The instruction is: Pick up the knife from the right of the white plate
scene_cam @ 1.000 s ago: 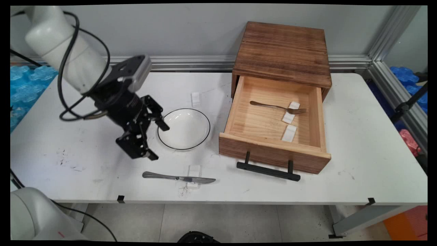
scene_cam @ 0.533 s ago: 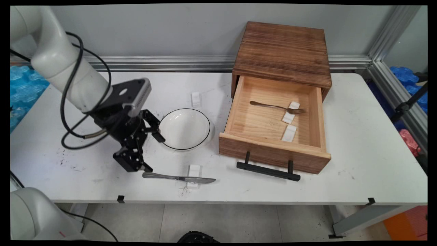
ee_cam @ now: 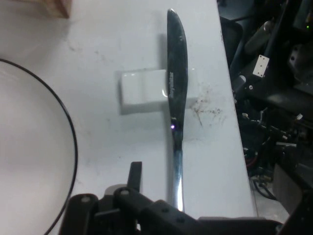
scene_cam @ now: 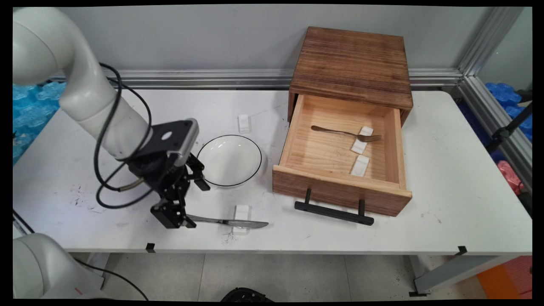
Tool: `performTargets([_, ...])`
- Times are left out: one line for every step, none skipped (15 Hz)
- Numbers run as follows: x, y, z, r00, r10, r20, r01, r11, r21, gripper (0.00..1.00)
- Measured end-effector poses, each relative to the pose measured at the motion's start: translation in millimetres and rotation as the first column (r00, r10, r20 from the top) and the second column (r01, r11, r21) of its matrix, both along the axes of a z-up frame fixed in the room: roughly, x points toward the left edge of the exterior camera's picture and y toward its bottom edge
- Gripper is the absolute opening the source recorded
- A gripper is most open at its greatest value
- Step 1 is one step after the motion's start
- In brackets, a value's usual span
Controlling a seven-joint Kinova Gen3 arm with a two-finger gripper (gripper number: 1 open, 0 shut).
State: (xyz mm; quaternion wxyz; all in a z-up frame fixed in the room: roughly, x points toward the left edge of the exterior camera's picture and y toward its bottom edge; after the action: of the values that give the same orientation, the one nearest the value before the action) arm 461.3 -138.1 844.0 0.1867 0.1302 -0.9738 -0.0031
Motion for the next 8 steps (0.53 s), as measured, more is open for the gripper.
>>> performTargets([-3,0,-4,1.0,0.005,0.003,-0.005,1.0,0.005,1.0])
performTargets([-6,0,-9,1.0,0.013,0.006,-0.013,1.0,0.009,1.0])
performTargets([-8,0,-13,1.0,0.018,0.008,-0.018,1.0,0.011,1.0])
performTargets([-10,-1,-17,1.0,0.023,0.011,-0.024,1.0,0.013,1.0])
performTargets([-12,-1,-22,0.999,0.031,0.014,-0.031,0.999,0.015,1.0])
performTargets([-13,-2,-25,0.999,0.035,0.016,-0.035,0.999,0.015,1.0])
performTargets([-14,-3,-28,0.999,0.039,0.017,-0.039,0.999,0.015,1.0])
performTargets([-15,-3,-30,0.999,0.041,0.018,-0.041,0.999,0.015,1.0])
